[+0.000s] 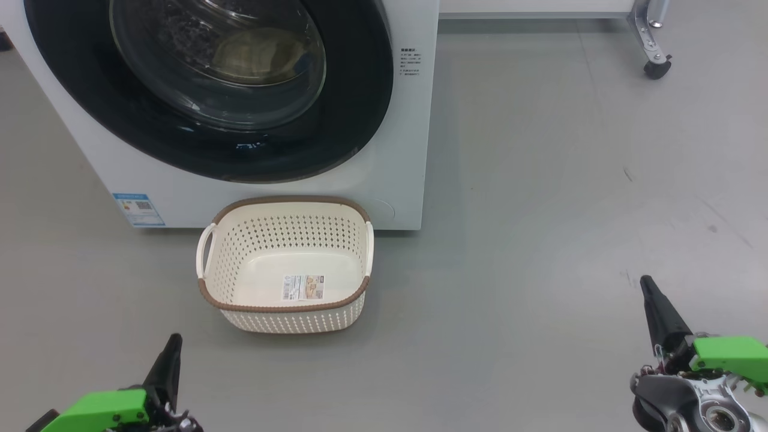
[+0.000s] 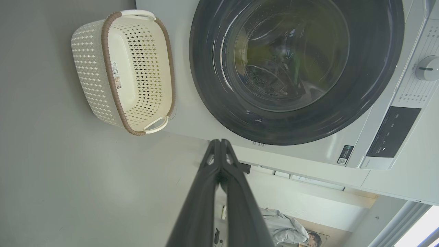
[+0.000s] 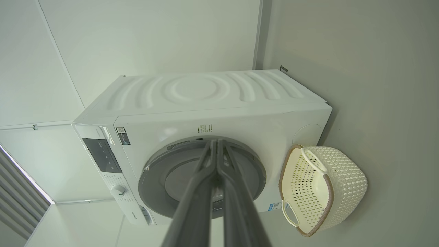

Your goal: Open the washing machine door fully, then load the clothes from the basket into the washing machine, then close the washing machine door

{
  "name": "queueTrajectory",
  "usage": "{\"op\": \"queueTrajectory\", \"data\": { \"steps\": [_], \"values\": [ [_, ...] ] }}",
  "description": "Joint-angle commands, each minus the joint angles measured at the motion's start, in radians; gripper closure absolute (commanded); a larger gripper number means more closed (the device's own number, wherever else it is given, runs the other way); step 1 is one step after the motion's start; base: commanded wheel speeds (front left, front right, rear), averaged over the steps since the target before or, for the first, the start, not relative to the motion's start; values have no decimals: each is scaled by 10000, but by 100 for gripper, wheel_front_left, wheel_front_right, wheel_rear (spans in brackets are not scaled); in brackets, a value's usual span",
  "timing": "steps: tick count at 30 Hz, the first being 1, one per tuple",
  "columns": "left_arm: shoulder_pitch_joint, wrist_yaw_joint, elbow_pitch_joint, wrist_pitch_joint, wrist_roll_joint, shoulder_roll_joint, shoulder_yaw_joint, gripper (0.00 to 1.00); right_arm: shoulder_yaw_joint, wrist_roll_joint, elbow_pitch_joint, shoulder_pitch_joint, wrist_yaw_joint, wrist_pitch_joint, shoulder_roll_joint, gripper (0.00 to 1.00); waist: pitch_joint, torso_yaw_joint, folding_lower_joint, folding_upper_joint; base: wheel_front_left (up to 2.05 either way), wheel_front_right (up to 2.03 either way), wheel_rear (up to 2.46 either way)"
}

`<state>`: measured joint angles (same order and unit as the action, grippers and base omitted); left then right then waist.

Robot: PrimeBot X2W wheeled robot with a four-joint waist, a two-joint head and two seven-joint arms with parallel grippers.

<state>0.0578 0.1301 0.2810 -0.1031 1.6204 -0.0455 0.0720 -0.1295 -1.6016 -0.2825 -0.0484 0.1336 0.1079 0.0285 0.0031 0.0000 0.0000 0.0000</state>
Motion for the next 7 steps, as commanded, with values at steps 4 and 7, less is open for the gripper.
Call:
{"op": "queueTrajectory", "data": {
  "steps": [4,7],
  "values": [
    [500,6,-360,-77,-93,-75,388,100,160,-72,378,-595,-29,52,217,100,0,0,0,0,0,0,0],
    [500,6,-360,-79,-95,-74,389,100,160,-72,378,-595,-29,52,217,100,0,0,0,0,0,0,0]
  ]
}}
